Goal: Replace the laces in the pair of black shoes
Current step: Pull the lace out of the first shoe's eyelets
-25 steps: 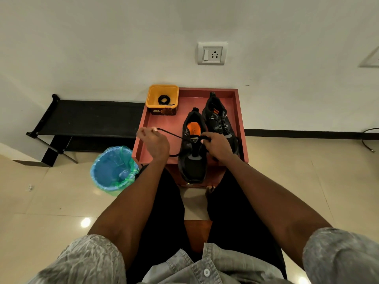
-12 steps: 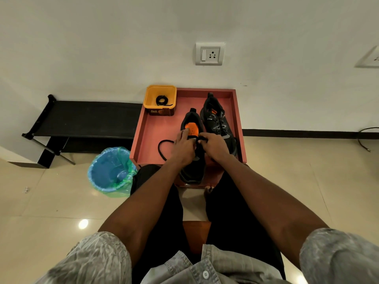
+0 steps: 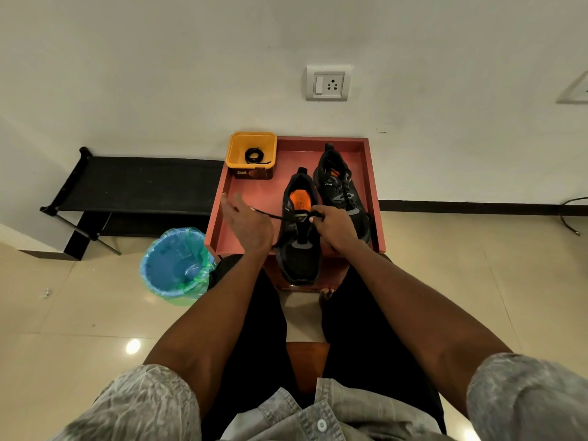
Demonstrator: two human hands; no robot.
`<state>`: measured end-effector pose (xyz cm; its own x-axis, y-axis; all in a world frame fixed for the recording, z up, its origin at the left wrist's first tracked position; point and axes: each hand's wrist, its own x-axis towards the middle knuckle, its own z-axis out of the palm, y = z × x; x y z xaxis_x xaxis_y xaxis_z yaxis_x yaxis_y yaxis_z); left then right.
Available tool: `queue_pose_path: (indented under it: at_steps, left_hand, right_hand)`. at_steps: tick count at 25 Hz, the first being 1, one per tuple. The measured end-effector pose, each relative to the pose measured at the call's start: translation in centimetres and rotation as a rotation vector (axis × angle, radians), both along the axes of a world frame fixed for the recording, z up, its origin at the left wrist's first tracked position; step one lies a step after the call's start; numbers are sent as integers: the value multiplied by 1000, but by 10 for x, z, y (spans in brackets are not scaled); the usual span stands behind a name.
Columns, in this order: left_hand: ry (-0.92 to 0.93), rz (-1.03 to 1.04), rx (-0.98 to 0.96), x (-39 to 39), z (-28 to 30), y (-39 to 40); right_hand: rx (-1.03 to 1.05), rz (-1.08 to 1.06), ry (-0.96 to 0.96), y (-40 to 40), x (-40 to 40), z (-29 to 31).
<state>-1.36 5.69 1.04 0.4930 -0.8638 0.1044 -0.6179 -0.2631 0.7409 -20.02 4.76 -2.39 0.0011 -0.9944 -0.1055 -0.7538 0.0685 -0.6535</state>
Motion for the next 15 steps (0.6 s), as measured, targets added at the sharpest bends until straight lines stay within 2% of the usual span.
queue_pose_path:
  at_steps: [3, 5, 7, 11, 15]
  left_hand:
    - [-304, -554, 162, -16, -8, 4]
    - [-363, -753, 277, -24, -16, 5]
    - [-399, -820, 322, -27, -24, 5]
    - [-379, -755, 241, -11, -28, 9]
    - [-228, -758, 290, 3, -23, 17]
  right_hand:
    - [1, 13, -2, 2, 1, 2]
    - [13, 32, -18, 3, 1, 4]
    - [49, 50, -25, 5, 2, 6]
    - [109, 94, 97, 14, 4, 8]
    - [111, 120, 137, 31, 0, 10]
